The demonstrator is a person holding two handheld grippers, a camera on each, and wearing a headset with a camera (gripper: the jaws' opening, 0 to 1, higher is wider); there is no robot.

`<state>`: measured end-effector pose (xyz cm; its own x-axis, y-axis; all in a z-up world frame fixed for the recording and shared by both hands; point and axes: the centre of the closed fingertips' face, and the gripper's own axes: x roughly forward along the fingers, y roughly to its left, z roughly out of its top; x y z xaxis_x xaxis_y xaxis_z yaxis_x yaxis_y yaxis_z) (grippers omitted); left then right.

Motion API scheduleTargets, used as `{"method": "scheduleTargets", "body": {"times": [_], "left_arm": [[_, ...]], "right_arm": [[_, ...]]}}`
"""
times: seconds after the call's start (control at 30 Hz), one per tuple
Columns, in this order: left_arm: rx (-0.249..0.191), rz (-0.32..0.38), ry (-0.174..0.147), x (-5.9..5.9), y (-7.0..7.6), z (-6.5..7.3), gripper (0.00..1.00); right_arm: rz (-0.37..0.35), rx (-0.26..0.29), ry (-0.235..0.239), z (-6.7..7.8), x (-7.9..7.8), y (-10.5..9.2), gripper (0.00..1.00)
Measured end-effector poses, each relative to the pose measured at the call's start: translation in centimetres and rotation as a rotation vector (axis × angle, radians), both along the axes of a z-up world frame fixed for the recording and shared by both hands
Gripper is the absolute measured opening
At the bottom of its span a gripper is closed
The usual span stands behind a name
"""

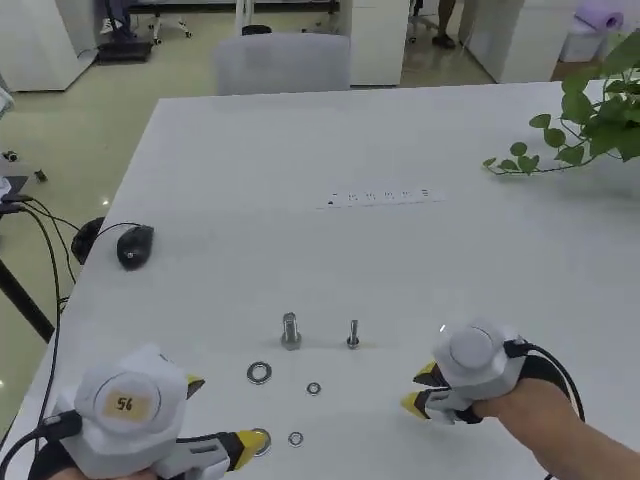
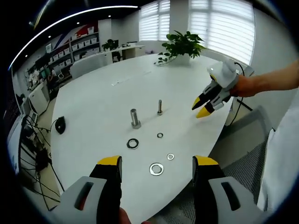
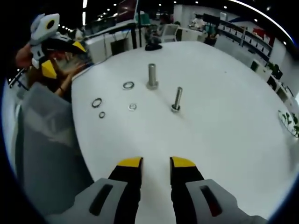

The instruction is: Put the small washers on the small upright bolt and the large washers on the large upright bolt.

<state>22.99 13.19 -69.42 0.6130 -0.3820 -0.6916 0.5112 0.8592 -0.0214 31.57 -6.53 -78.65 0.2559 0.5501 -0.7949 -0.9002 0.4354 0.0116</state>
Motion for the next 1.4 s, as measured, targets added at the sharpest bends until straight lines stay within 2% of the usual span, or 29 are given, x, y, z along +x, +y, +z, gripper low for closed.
{"method": "scheduleTargets", "body": {"times": [0.1, 0.2, 0.33, 0.43, 0.53, 0.63, 0.8, 0.9, 1.03, 1.13, 1.27, 1.4], "left_arm": [[0.021, 0.012, -0.006, -0.1, -0.4, 0.5, 0.61], [0.035, 0.029, -0.012, 0.1, -0.4, 0.3, 0.61], [0.026, 0.042, -0.023, 0.2, -0.7, 0.7, 0.61], [0.041, 0.020, -0.010, 0.2, -0.9, 0.2, 0.61], [0.034, -0.002, -0.002, 0.5, -1.1, 0.1, 0.61], [0.034, -0.030, 0.013, 0.5, -1.3, -0.1, 0.61], [0.015, -0.057, 0.003, 0.8, -1.3, 0.4, 0.60], [0.025, -0.080, 0.008, 0.9, -1.2, 0.0, 0.60], [0.015, -0.082, 0.002, 1.4, -0.7, 0.2, 0.60], [0.005, -0.079, -0.012, 1.6, -0.6, 0.7, 0.60], [0.009, -0.081, -0.013, 1.6, -0.4, 0.7, 0.60], [0.007, -0.074, -0.018, 1.5, -0.3, 1.0, 0.60]], "right_arm": [[0.015, 0.019, 0.019, 0.1, -0.9, 0.0, 0.24], [0.032, 0.047, 0.025, 0.0, -1.7, 0.6, 0.24], [0.052, 0.029, 0.040, -0.5, -2.9, 1.0, 0.23], [0.056, 0.049, 0.050, -0.5, -4.0, 1.9, 0.23], [0.046, 0.063, 0.064, -0.9, -4.5, 2.8, 0.23], [0.032, 0.058, 0.067, -1.1, -4.3, 3.5, 0.23], [-0.004, 0.085, 0.065, -1.0, -3.4, 5.6, 0.23], [0.012, 0.066, 0.065, -1.5, -2.8, 6.8, 0.22], [0.036, 0.073, 0.057, -1.7, -1.9, 8.7, 0.21], [0.083, 0.042, 0.056, -2.2, -1.2, 10.3, 0.21], [0.125, 0.009, 0.035, -2.7, -0.1, 12.1, 0.20], [0.182, -0.055, 0.021, -3.4, 0.7, 12.8, 0.20]]}}
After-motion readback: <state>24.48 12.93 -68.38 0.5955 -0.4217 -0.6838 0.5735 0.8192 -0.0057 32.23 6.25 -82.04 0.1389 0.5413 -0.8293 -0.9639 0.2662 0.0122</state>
